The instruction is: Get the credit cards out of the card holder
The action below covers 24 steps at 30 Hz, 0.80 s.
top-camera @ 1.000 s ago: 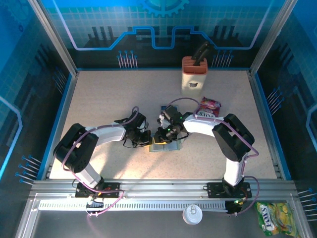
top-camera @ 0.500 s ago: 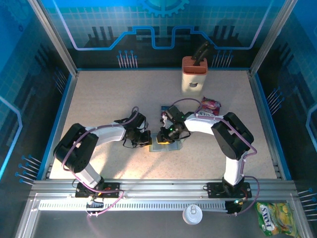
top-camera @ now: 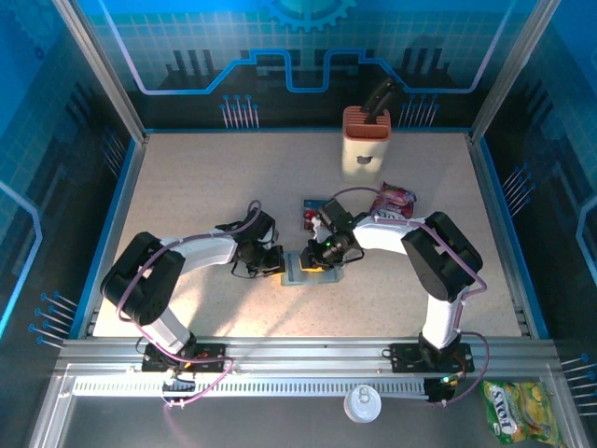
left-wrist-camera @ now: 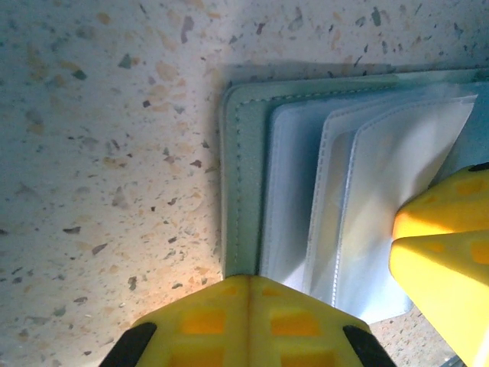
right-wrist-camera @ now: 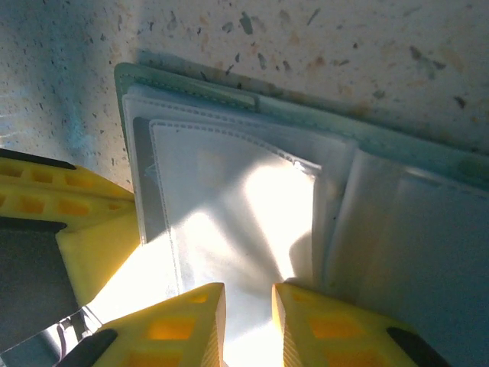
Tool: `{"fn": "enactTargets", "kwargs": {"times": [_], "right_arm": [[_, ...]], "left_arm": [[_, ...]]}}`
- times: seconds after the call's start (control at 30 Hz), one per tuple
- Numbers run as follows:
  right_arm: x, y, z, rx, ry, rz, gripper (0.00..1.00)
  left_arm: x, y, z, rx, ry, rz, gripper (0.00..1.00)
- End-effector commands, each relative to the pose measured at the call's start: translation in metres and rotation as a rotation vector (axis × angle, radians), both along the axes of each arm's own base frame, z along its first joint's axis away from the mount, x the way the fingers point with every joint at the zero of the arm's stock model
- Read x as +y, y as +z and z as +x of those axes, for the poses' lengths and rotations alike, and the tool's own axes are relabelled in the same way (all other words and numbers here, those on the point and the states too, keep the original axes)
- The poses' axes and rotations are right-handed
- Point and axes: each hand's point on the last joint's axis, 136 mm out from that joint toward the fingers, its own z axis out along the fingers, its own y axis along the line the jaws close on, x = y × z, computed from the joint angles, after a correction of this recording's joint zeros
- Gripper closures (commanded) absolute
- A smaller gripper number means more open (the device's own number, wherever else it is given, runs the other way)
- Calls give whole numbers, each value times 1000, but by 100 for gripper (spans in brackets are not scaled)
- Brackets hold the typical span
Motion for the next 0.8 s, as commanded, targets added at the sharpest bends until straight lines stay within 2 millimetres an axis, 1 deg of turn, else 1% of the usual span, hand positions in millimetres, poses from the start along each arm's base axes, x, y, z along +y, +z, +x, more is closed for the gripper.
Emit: {"fn": "enactTargets", "kwargs": {"times": [0.0, 0.07, 0.17, 0.3, 0.53, 0.77], "right_arm": [[-9, -3, -4, 14, -9, -10, 76], [-9, -2, -3, 14, -9, 3, 76], [-8, -2, -2, 14, -11, 18, 76], [-6, -2, -2, 16, -8, 31, 76], [-8, -4, -3, 17, -13, 39, 76], [-9, -5, -4, 23, -15, 40, 76]], "left_arm": [[0, 19, 5, -15, 11, -8, 100], [-6, 32, 11, -36, 18, -44, 97], [-17, 46, 17, -43, 15, -97, 92], [-24, 53, 20, -39, 20, -135, 90], [-31, 43, 20, -7, 36, -170, 88], [-30, 32, 18, 11, 51, -166, 87]]}}
